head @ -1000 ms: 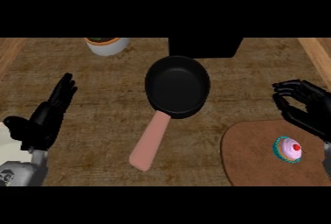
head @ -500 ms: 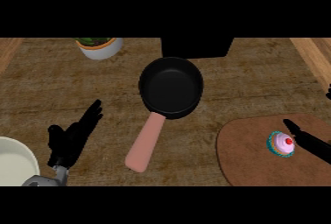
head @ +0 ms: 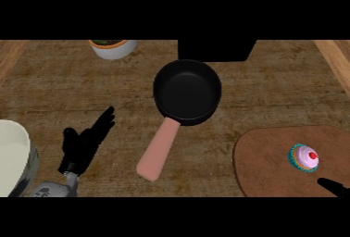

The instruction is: Pick the cupcake from the cutting board and place it in the pot

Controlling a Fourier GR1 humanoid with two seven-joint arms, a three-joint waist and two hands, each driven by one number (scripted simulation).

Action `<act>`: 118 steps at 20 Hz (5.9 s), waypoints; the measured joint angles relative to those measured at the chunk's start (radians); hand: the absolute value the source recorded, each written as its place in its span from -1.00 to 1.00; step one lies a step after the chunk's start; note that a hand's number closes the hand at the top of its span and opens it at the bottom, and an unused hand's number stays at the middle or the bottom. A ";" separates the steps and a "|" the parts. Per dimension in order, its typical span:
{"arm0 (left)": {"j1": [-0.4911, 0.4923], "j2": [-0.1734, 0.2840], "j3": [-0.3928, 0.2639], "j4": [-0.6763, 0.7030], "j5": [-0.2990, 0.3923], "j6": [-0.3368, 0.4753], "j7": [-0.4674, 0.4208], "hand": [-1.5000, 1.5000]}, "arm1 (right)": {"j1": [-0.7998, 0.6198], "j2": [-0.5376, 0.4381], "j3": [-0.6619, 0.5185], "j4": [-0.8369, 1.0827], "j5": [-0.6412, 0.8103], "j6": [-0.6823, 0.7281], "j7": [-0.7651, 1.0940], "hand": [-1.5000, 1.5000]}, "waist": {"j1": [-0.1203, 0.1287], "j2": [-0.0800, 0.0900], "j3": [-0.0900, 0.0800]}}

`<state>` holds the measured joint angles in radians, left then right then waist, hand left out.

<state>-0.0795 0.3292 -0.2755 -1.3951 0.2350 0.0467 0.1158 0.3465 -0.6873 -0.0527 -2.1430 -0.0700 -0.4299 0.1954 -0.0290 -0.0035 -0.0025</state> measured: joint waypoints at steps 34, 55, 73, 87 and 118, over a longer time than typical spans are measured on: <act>-0.018 -0.107 0.074 0.048 -0.115 -0.078 0.003 0.00 | -0.054 0.152 -0.092 0.459 -0.090 0.499 -0.073 -1.00 | 0.025 0.003 0.003; -0.009 -0.135 0.142 0.015 -0.156 -0.140 0.036 0.00 | -0.223 0.329 -0.126 0.873 -0.010 0.615 -0.418 1.00 | 0.025 -0.005 -0.014; 0.003 -0.156 0.145 0.017 -0.184 -0.150 0.021 0.00 | -0.444 0.308 -0.132 1.155 0.022 0.751 -0.711 1.00 | 0.040 0.001 -0.005; -0.010 -0.168 0.183 0.035 -0.197 -0.169 0.035 0.00 | -0.461 0.285 -0.095 0.857 0.159 0.614 -0.631 1.00 | 0.023 0.001 0.001; -0.039 -0.200 0.195 0.037 -0.225 -0.192 0.051 0.00 | -1.217 0.426 0.281 0.829 0.651 0.628 0.227 1.00 | 0.053 0.008 0.001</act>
<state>-0.1183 0.1293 -0.0807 -1.3578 0.0100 -0.1453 0.1672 -0.8700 -0.2613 0.2287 -1.3139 0.5812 0.1982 0.4219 0.0243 0.0045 -0.0012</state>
